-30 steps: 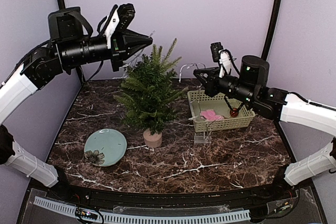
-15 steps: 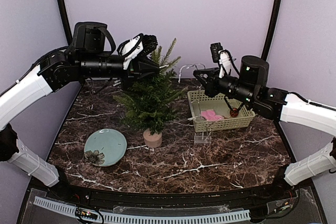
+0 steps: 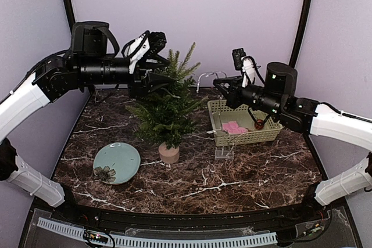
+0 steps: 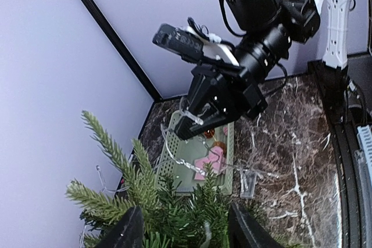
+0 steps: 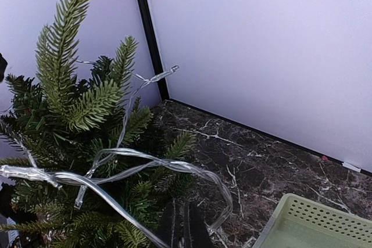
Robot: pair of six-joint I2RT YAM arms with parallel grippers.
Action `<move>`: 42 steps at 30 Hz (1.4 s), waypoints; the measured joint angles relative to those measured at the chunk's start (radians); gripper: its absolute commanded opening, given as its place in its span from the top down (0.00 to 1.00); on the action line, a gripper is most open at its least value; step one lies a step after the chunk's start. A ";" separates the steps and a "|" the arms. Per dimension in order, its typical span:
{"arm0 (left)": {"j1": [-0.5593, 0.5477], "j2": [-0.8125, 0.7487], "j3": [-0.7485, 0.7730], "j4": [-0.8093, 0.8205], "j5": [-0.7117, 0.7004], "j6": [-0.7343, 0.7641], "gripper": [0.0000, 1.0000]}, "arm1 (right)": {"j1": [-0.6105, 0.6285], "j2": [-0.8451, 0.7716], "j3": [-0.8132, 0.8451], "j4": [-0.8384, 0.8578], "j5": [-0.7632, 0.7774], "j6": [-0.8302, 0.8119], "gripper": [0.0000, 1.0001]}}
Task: Decorate the small christmas tree
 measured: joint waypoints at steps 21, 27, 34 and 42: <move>-0.093 -0.163 -0.158 0.235 -0.098 -0.003 0.34 | 0.007 -0.082 -0.174 -0.013 -0.060 0.045 0.30; -0.101 -0.169 -0.218 0.280 -0.115 -0.005 0.33 | 0.007 -0.207 -0.277 -0.034 -0.049 0.058 0.24; -0.101 -0.195 -0.261 0.300 -0.116 -0.018 0.32 | 0.013 -0.335 -0.435 -0.099 -0.027 0.057 0.33; -0.101 -0.254 -0.297 0.325 -0.118 -0.061 0.32 | 0.093 -0.224 -0.542 -0.113 0.107 0.063 0.43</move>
